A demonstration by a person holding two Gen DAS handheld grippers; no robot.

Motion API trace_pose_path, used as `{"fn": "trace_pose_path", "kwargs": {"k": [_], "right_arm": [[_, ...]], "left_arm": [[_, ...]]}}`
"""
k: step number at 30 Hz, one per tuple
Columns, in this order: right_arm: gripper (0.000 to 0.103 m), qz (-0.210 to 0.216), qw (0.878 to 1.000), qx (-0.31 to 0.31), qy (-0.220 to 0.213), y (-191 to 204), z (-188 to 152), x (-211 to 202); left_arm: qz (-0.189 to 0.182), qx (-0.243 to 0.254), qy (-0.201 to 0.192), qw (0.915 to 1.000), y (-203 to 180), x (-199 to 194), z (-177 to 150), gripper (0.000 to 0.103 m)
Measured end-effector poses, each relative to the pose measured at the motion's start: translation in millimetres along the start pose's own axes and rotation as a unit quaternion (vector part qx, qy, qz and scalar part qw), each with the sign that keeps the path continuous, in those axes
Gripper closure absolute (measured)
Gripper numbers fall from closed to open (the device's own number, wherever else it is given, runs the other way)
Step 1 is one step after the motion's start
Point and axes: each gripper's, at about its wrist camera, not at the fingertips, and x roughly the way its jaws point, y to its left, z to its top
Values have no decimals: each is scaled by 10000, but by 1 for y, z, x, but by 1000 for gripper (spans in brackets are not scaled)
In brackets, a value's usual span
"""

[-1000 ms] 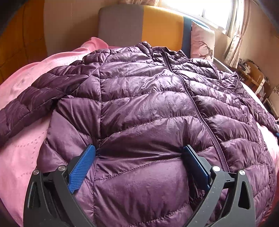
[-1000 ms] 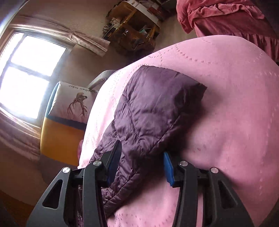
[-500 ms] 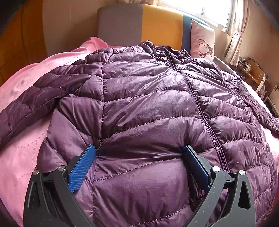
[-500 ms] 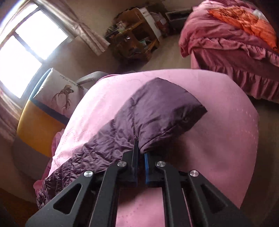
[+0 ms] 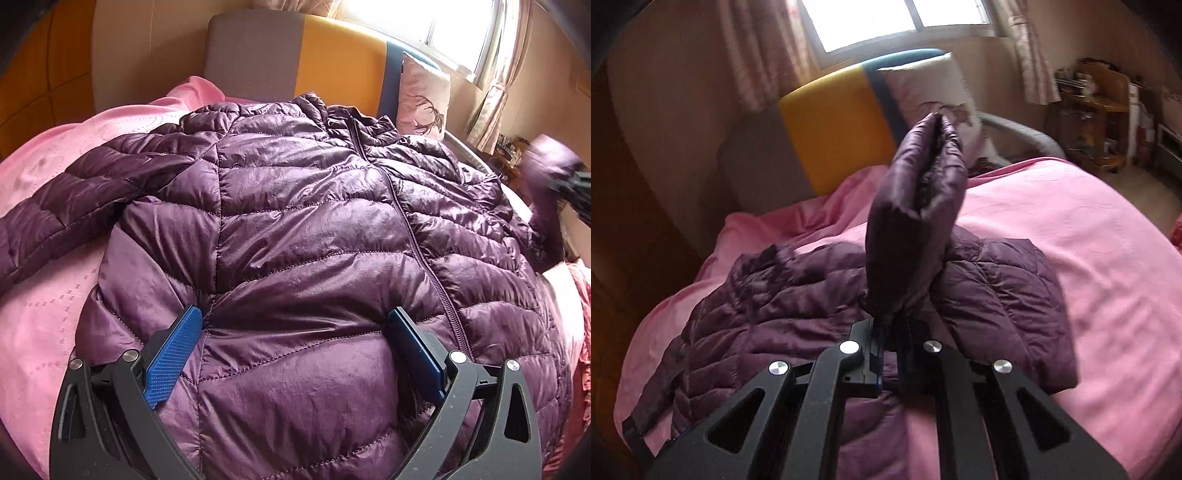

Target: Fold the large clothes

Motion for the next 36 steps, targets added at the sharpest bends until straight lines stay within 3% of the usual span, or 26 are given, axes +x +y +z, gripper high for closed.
{"fn": "trace_pose_path", "kwargs": {"k": [6,10,12,13,14,16,24,29,30,31,33,34,36], "right_arm": [[98,633,9927,-630,808,109,-42,70],[96,864,9846,-1010,1136,157,-67,96],[87,959,9824,-1105,1162,167,-73,103],[76,1028,9817,-1123,1141,170,-75,103],[53,1110,9812,-1115,1120,171,-77,104],[27,1205,9821,-1046,1001,163,-81,93],[16,1537,9844,-56,857,88,-92,49],[8,1826,9727,1132,879,21,-108,43],[7,1872,9691,1346,882,10,-110,45],[6,1935,9652,1541,852,0,-111,46],[4,2107,9563,1884,745,-16,-112,48],[3,2168,9522,2037,697,-22,-111,51],[2,2292,9431,2331,607,-33,-109,57]], "left_arm": [[-126,-39,104,9999,2,-1,2,4],[-340,-180,214,9990,7,-8,11,4],[-550,-420,146,9975,13,-14,19,4],[-641,-502,122,9966,15,-16,22,5],[-732,-585,98,9956,17,-17,27,6],[-925,-683,61,9933,18,-18,40,12],[-1135,-558,159,9918,-6,16,96,15],[-1002,-554,632,9914,-20,69,125,16],[-1006,-593,706,9907,-22,76,128,34],[-1057,-637,878,9885,-23,88,132,63],[-1129,-709,1088,9851,-25,99,135,86],[-1117,-732,996,9860,-25,96,138,94],[-1227,-850,761,9859,-20,84,144,95]]}}
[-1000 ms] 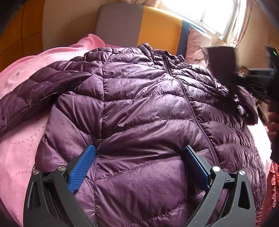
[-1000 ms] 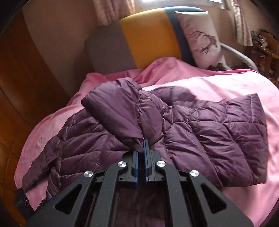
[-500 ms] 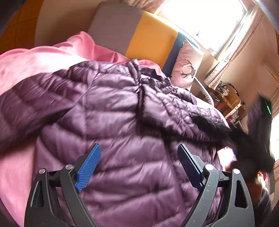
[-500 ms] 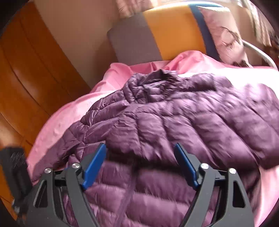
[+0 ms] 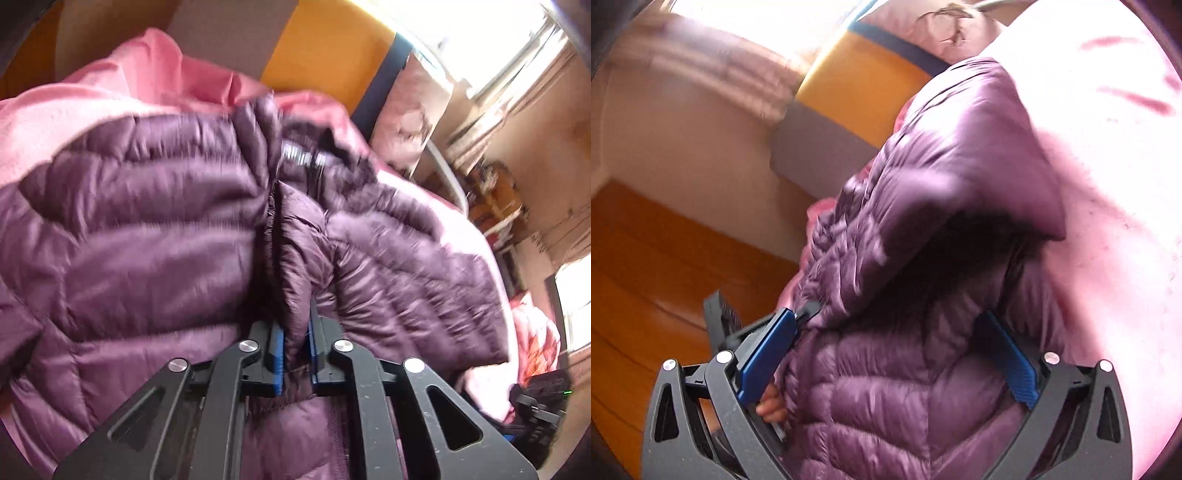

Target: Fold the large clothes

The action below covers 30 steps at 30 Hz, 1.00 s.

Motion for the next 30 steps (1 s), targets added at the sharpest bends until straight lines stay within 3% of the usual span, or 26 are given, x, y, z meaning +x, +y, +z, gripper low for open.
{"fn": "trace_pose_path", "kwargs": {"k": [5,9,15,17,19,22,24,30], "right_arm": [[2,320,9980,464,-276,-13,21,10],[2,618,9925,908,-531,-21,38,11],[2,553,9919,971,-609,-26,43,-11],[2,253,9964,700,-401,-19,44,-18],[2,-306,9992,12,-271,1,41,-24],[3,-1071,9869,-1187,-223,40,36,-24],[5,-1336,9768,-1659,-224,58,37,-14],[14,-1879,9610,-2024,-105,67,66,49]], "left_arm": [[-168,-268,-604,9977,14,-49,13,95],[172,-427,-904,9948,40,-74,13,95],[811,-725,-603,9922,87,-62,-1,95],[917,-656,-531,9922,89,-55,-6,95],[899,-578,-555,9927,87,-52,-9,95],[872,-474,-679,9927,82,-56,-9,95],[912,-355,-809,9919,77,-61,-7,95],[939,-292,-1024,9899,77,-69,-11,95]]}}
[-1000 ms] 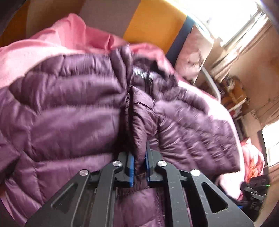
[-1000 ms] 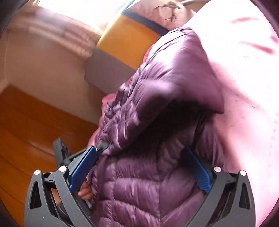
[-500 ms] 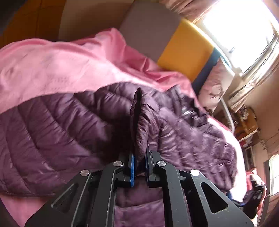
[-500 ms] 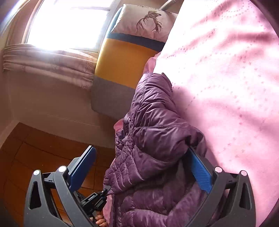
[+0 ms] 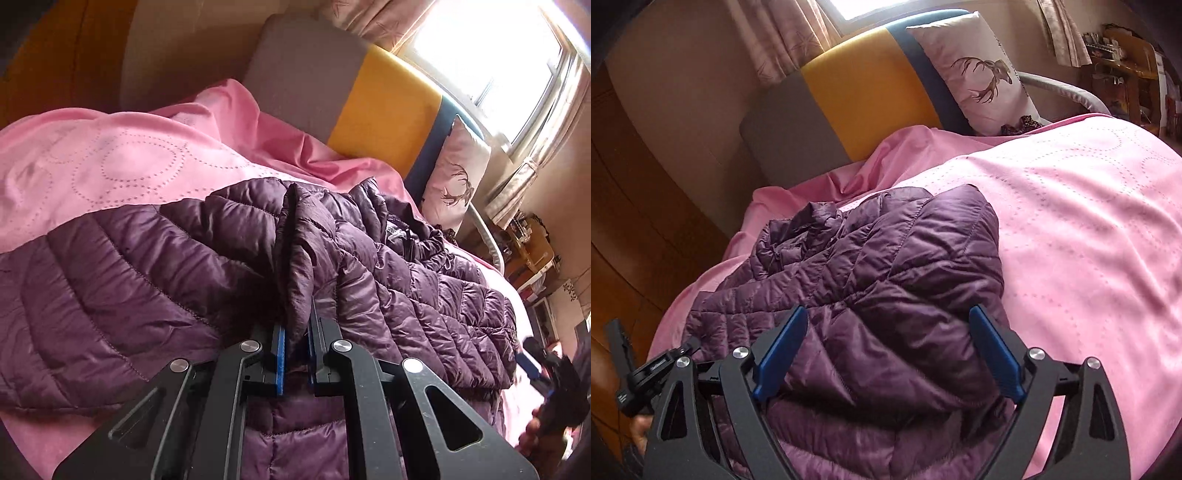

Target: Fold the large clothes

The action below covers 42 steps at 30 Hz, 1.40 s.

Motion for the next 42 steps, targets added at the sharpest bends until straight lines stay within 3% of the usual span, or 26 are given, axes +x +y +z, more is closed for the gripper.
{"fn": "trace_pose_path", "kwargs": {"k": [6,13,17,20,21,22,24,29,33,37,42], "right_arm": [[21,-851,9951,-82,489,-19,-3,58],[16,-1623,9826,-846,316,-6,-25,78],[14,-1581,9833,-831,359,-9,-23,75],[9,-1553,9826,-922,427,-4,-20,72],[9,-1572,9817,-995,407,-1,-19,68],[8,-1603,9807,-1064,341,3,-19,63],[7,-1606,9801,-1163,73,13,-18,48],[5,-1156,9820,-1478,-198,56,-5,43],[2,-1048,9736,-2029,1,99,-1,77],[2,-1226,9693,-2068,506,109,-3,124],[2,-1165,9711,-2030,474,100,-15,144]], "left_arm": [[138,59,325,9994,9,20,-22,95],[293,148,230,9992,5,33,-35,95],[309,64,243,9992,6,24,-32,88],[519,-2,140,9986,5,6,-31,63],[596,-8,-1,9982,4,-3,-30,50],[748,30,-267,9968,3,-17,-29,44],[907,133,-574,9941,0,-33,-25,43],[560,402,-691,9952,-18,-33,-6,43],[328,604,-415,9968,-37,0,11,48],[366,463,218,9980,-27,47,9,51],[322,568,118,9978,-20,59,-6,51]]}}
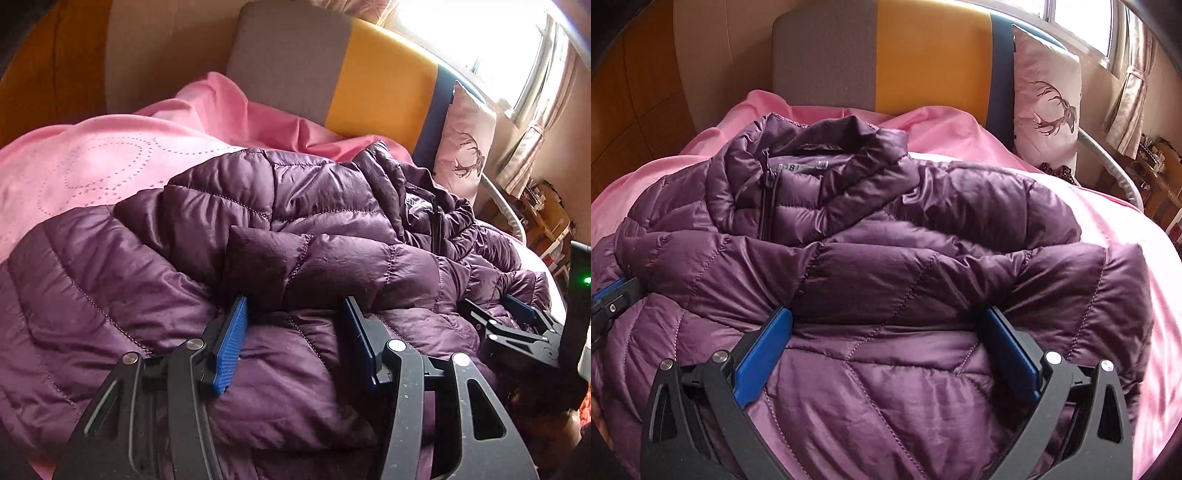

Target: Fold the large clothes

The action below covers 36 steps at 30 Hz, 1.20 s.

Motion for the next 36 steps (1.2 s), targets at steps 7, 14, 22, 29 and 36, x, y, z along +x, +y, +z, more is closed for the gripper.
{"fn": "trace_pose_path", "kwargs": {"k": [7,14,22,29,36], "right_arm": [[2,-19,9999,16,164,-3,1,-3],[2,437,9988,129,-160,-3,-26,-79],[2,800,9961,-163,338,19,-96,-112],[2,847,9961,-13,255,23,-120,-108],[2,922,9956,64,183,18,-122,-106]], "left_arm": [[-17,-55,65,10000,0,-8,3,51],[-255,-1531,-439,9869,58,-88,-29,31],[384,-3034,-536,9506,169,-157,-110,31],[964,-4245,-1047,8942,274,-220,-161,32],[873,-5524,-1407,8169,353,-236,-173,66]]}}
